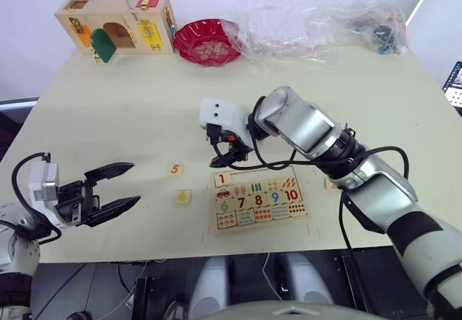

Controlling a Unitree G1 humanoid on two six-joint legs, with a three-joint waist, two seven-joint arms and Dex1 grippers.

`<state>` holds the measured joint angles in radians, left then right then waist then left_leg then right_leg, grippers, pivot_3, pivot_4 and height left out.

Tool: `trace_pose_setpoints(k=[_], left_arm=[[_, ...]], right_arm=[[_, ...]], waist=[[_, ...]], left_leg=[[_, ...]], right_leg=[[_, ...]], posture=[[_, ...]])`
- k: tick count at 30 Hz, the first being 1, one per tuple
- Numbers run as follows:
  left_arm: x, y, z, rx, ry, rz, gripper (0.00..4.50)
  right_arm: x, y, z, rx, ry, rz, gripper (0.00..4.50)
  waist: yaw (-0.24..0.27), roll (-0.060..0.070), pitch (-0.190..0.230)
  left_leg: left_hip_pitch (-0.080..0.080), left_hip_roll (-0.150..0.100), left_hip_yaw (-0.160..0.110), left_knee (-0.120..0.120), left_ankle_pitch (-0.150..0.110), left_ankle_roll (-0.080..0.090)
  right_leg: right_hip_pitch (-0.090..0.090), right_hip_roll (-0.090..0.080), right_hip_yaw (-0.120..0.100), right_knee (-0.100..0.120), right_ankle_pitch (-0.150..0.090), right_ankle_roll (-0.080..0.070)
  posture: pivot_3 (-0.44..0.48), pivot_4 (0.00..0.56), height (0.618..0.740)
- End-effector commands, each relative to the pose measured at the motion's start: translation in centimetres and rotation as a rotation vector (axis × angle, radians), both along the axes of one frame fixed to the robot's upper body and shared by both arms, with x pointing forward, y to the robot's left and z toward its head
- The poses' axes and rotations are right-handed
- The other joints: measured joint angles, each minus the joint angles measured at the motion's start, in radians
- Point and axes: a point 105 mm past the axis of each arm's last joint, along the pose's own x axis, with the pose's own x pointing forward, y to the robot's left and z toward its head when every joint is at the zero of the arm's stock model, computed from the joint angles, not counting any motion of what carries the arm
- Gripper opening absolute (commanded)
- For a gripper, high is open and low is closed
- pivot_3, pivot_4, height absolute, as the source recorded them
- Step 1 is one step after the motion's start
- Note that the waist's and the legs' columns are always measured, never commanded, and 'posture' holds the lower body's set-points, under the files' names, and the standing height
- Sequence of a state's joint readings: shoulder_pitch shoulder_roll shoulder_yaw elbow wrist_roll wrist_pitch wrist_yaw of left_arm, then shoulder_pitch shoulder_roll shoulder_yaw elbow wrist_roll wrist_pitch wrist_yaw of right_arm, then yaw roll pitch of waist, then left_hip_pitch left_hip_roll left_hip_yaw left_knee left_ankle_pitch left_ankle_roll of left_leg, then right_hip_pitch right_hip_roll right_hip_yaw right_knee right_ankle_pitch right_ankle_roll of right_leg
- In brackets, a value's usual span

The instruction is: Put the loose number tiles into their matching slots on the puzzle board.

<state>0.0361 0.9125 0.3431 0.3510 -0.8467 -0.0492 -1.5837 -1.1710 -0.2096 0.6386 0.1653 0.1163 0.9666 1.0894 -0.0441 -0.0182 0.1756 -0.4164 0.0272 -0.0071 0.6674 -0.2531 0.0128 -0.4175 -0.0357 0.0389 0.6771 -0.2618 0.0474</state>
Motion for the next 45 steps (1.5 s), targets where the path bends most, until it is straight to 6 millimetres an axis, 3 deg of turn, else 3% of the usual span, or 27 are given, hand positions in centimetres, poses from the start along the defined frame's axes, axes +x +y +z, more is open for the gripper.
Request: trace_pose_setpoints(k=[1, 5, 6, 8, 10, 29, 45], left_arm=[[-0.2, 0.0, 0.6, 0.010, -0.012, -0.033, 4.50], [-0.3, 0.1, 0.5, 0.011, -0.008, -0.028, 4.50], [-0.3, 0.2, 0.4, 0.013, -0.005, -0.025, 4.50], [-0.5, 0.3, 0.2, 0.021, 0.002, -0.023, 4.50], [-0.6, 0.4, 0.1, 0.025, 0.004, -0.020, 4.50], [-0.8, 0.4, -0.1, 0.035, 0.014, -0.025, 4.50], [-0.9, 0.4, -0.2, 0.037, 0.017, -0.028, 4.50]], right_arm=[[-0.7, 0.6, 0.9, 0.054, -0.016, 0.068, 3.21], [-0.4, 0.5, 0.0, 0.053, -0.015, 0.076, 2.25], [-0.2, 0.4, -0.2, 0.051, -0.018, 0.075, 1.52], [0.1, 0.4, -0.5, 0.044, -0.023, 0.072, 0.63], [0.2, 0.4, -1.0, 0.038, -0.023, 0.076, 0.04], [0.2, 0.2, -3.8, -0.017, -0.002, 0.093, 0.04], [0.3, -0.3, -4.8, -0.053, 0.001, 0.100, 0.04]], waist=[[-0.001, 0.000, 0.000], [0.000, 0.000, 0.000], [0.000, 0.000, 0.000], [-0.001, 0.000, 0.000], [-0.001, 0.000, 0.000], [-0.001, 0.000, 0.000], [0.000, 0.000, 0.000]], left_leg=[[0.000, 0.000, 0.000, 0.000, 0.000, 0.000], [0.000, 0.001, 0.000, 0.000, 0.000, 0.000], [0.000, 0.000, 0.000, 0.000, 0.000, 0.000], [0.000, 0.000, 0.000, 0.000, 0.000, 0.000], [0.000, 0.000, 0.000, 0.000, 0.000, 0.000], [0.000, 0.000, 0.000, 0.000, 0.000, 0.000], [0.000, 0.000, 0.000, 0.000, 0.000, 0.000]], right_leg=[[0.000, 0.000, 0.000, 0.000, 0.000, 0.000], [0.000, 0.000, 0.000, 0.000, 0.000, 0.000], [0.000, 0.000, 0.000, 0.000, 0.000, 0.000], [0.000, 0.000, 0.000, 0.000, 0.000, 0.000], [0.000, 0.000, 0.000, 0.000, 0.000, 0.000], [0.000, 0.000, 0.000, 0.000, 0.000, 0.000], [0.000, 0.000, 0.000, 0.000, 0.000, 0.000]], posture=[[0.000, 0.150, 0.740], [0.000, 0.150, 0.740], [0.000, 0.150, 0.740], [0.000, 0.150, 0.740], [0.000, 0.150, 0.740], [0.000, 0.150, 0.740], [0.000, 0.150, 0.740]])
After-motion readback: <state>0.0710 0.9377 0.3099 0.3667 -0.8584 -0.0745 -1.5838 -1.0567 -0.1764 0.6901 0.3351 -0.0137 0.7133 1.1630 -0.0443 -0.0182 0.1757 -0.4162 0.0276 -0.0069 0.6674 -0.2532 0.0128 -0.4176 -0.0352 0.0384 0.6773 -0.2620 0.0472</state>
